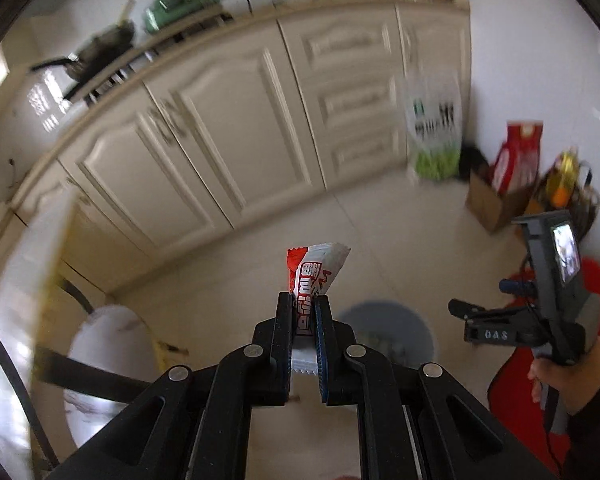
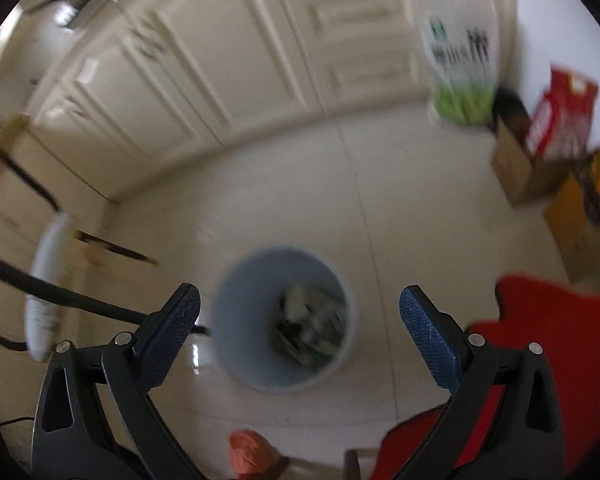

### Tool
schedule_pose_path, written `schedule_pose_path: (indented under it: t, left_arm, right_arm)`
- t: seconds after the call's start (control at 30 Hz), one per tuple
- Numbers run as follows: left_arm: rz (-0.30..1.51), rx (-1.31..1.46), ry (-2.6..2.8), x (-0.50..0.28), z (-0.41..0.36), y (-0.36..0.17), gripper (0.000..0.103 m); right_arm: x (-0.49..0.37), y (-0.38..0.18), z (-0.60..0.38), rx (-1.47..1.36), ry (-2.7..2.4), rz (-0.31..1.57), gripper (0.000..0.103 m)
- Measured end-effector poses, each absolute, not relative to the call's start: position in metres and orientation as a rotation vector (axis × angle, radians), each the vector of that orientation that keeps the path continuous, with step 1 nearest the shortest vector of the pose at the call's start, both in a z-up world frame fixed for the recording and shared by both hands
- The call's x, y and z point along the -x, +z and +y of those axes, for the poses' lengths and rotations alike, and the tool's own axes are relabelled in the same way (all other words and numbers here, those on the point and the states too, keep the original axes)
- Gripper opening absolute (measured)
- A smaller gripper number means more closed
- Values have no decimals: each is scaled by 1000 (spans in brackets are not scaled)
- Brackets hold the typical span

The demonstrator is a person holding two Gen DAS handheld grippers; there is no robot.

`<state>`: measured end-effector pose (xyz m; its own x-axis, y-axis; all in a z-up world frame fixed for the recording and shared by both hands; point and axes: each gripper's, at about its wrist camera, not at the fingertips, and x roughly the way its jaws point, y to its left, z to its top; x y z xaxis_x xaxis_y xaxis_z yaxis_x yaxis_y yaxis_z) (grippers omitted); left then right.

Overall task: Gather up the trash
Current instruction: 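Carry the red-white packet to the blue bucket and open the left tool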

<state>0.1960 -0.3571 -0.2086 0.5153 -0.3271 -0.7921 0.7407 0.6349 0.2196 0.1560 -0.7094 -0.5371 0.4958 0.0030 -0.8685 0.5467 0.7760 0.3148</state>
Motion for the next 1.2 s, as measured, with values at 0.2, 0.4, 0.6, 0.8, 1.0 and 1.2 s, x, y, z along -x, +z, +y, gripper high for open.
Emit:
schedule_pose_path:
  t: [0.2, 0.4, 0.6, 0.8, 1.0, 1.2]
  left_arm:
    - [940, -694, -662, -254, -433, -303, 7]
    - [1091, -744, -636, -314, -487, -388, 7]
    - [1142, -743, -613, -346, -516, -451, 7]
    - [1105, -746, -599, -348, -532, -494, 7]
    - [1069, -738, -591, -349, -539, -516, 7]
    - [1052, -713, -595, -334, -539, -515, 12]
  right_arm:
    - [-165, -649, -726, -739, -338, 1199, 90]
    - [-175, -717, -704, -710, -295, 1390, 62]
    - [-178, -735, -696, -684, -254, 1471, 30]
    - [-179, -738, -700, -664, -274, 1501, 21]
    - [-182, -737, -699, -658, -284, 1508, 21]
    - [-184, -742, -696, -667, -290, 1507, 21]
